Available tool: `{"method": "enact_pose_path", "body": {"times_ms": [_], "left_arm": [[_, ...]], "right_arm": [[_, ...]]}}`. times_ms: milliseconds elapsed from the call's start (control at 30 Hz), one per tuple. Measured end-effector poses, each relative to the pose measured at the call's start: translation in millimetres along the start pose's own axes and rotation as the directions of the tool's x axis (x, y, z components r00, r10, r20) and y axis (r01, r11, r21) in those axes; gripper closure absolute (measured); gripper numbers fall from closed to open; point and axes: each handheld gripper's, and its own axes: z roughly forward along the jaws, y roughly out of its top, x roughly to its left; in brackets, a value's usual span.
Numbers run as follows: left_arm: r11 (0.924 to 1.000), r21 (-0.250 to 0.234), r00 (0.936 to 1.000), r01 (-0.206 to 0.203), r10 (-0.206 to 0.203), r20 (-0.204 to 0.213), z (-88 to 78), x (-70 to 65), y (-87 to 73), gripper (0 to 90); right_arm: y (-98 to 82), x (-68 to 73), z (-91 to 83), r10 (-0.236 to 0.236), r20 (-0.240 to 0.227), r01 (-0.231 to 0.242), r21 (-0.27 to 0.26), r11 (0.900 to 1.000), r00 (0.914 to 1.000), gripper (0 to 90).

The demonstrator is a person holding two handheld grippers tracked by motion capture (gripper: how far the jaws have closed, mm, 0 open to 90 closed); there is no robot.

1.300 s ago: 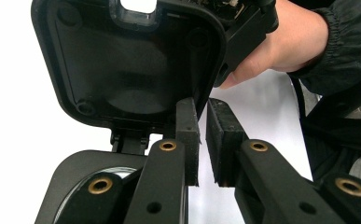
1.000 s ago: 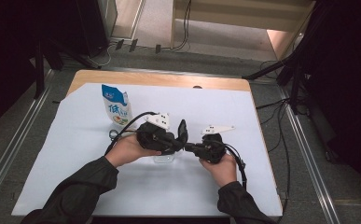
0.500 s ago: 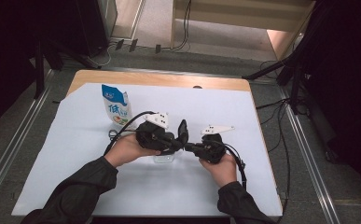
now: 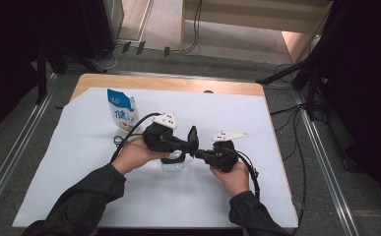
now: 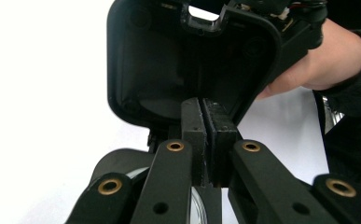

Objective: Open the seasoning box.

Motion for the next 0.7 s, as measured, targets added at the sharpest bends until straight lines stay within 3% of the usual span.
{"method": "enact_pose_path", "body": {"times_ms": [233, 367, 467, 567, 633, 667, 700], "left_arm": [[0.9999, 0.01, 1.0, 0.005, -0.005, 0.005, 0.8, 1.3, -0.2, 88.2], [0.9999, 0.01, 0.9999, 0.006, -0.007, 0.008, -7.8, 1.5, -1.4, 84.5], [0.9998, -0.006, 0.9998, 0.018, -0.018, -0.006, -18.1, 2.9, -3.6, 81.6], [0.9994, -0.02, 0.9989, 0.029, -0.029, -0.035, -30.8, 4.5, -8.8, 73.0], [0.9982, -0.027, 0.9953, 0.053, -0.055, -0.08, -37.7, 6.4, -12.8, 72.6], [0.9973, -0.038, 0.9954, 0.063, -0.065, -0.071, -40.8, 8.1, -15.1, 73.5], [0.9971, -0.048, 0.9942, 0.059, -0.063, -0.087, -43.8, 8.7, -17.3, 74.0]], "right_arm": [[1.1, 3.1, -1.0, -0.009, 0.003, 0.009, -0.008, 1.0, 1.0, 90.0], [2.8, 2.7, -2.7, -0.02, 0.006, 0.02, -0.017, 1.0, 0.9998, 90.0], [3.9, -0.3, -7.0, -0.023, 0.009, 0.023, -0.024, 0.999, 0.9997, 88.2], [5.6, -6.2, -14.9, -0.011, 0.019, 0.012, -0.042, 0.999, 0.9997, 78.8], [7.7, -8.0, -19.5, 0.002, 0.017, -0.001, -0.069, 0.998, 0.9999, 74.6], [8.8, -8.2, -21.4, -0.002, 0.032, 0.005, -0.073, 0.997, 0.9995, 73.9], [9.5, -8.7, -22.9, -0.013, 0.04, 0.016, -0.068, 0.998, 0.9991, 73.0]]}}
